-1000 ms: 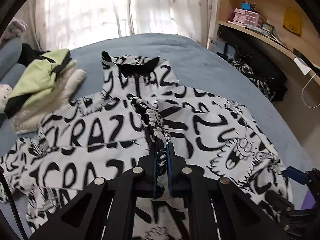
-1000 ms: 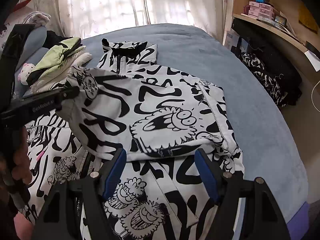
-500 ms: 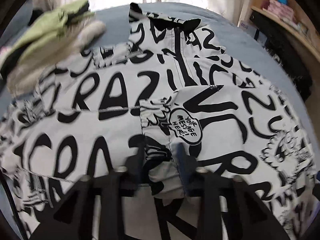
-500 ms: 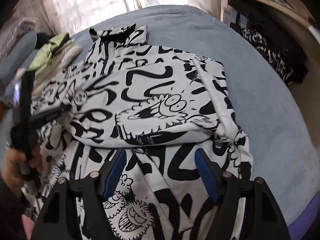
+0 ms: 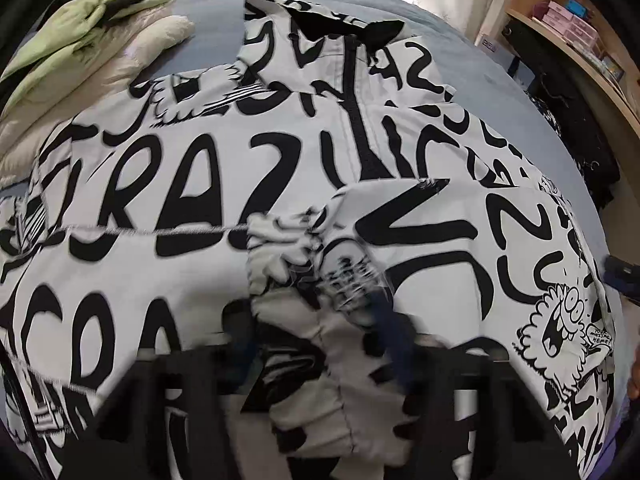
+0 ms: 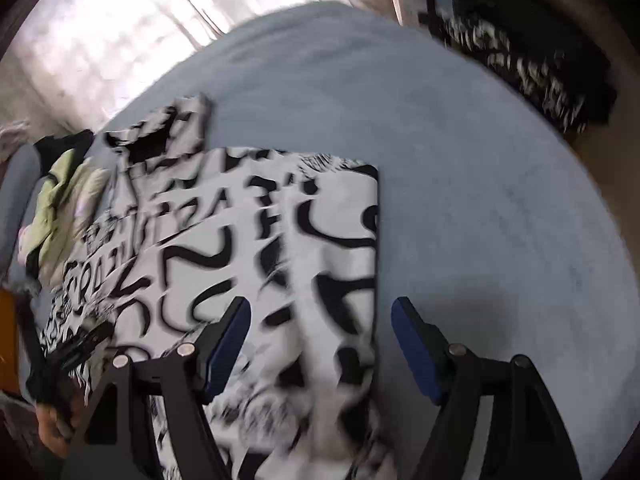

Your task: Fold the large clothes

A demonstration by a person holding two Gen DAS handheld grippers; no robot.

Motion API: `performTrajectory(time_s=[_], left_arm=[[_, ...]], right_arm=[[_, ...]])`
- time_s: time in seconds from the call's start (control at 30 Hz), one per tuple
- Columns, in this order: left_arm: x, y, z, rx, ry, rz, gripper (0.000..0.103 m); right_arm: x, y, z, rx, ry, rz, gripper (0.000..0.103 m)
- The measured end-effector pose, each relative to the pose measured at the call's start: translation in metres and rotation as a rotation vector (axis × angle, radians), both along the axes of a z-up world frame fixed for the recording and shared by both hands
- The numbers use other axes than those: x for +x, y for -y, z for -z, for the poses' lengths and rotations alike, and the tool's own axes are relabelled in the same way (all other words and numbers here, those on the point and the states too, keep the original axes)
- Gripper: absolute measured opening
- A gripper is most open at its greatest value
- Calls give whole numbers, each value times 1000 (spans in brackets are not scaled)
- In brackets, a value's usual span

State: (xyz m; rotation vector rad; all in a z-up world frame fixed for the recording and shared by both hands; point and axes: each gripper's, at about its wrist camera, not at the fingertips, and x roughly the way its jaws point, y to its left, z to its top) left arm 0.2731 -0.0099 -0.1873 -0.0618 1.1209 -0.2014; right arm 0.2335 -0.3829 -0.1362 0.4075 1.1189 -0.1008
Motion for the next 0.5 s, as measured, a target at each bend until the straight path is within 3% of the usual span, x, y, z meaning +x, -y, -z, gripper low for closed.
performTrajectory(time_s=[0.07,0.13,0.17,0.2,0.33,0.5], left_arm=[[6,2,-3,26,21,-14,17],[13,2,-8,19,43,-12,12],[17,3,-12,16,54,-11,11],[21,5,-17,18,68,-10,10],[28,15,-35,32,167,7,9],[37,24,-7,123,95,21,16]], right_arm=[[16,6,23,48,-53,5,73],[25,8,39,74,-67,-6,70],[27,6,41,58,-50,-16,47],[28,6,39,50,-40,-20,32],[13,3,12,-33,110,22,7],[18,6,34,-92,14,40,12]])
